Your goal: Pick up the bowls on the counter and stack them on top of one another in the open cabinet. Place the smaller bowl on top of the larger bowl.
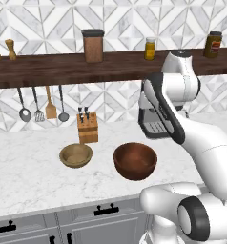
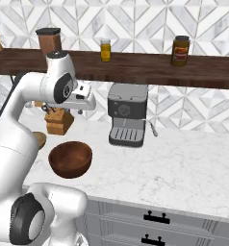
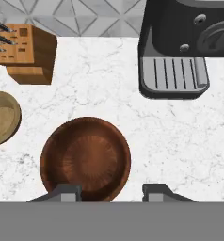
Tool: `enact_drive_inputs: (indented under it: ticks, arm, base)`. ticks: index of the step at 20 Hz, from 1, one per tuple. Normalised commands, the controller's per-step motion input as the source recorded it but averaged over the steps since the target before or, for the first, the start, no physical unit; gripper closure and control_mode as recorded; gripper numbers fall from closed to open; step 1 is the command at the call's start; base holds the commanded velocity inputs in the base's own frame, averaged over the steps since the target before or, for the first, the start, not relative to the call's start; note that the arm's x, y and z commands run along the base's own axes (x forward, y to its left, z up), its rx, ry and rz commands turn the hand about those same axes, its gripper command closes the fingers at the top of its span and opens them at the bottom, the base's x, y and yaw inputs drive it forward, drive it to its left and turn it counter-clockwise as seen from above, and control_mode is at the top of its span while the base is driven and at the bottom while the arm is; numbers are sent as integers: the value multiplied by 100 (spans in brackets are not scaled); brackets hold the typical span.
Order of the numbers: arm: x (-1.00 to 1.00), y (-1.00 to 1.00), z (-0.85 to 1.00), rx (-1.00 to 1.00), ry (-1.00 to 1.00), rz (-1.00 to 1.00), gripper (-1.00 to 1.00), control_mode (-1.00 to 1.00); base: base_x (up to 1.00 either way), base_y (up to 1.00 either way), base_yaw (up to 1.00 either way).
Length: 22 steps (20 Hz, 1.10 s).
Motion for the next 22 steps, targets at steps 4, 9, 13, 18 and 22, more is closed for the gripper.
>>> enact_drive_inputs:
  ticks: [4, 9, 13, 18, 22]
  arm:
    - [-10, 39, -8, -2, 2, 5, -100, -100]
    - [-35, 100, -16, -9, 0, 10, -100, -100]
    - [-53, 100, -44, -25, 0, 21, -100, -100]
    - [-43, 100, -47, -26, 0, 27, -100, -100]
    - [-34, 100, -46, -30, 0, 28, -100, -100]
  base:
    - [0, 0, 0]
    - [0, 0, 0]
    - [0, 0, 0]
    - [0, 0, 0]
    - [0, 0, 0]
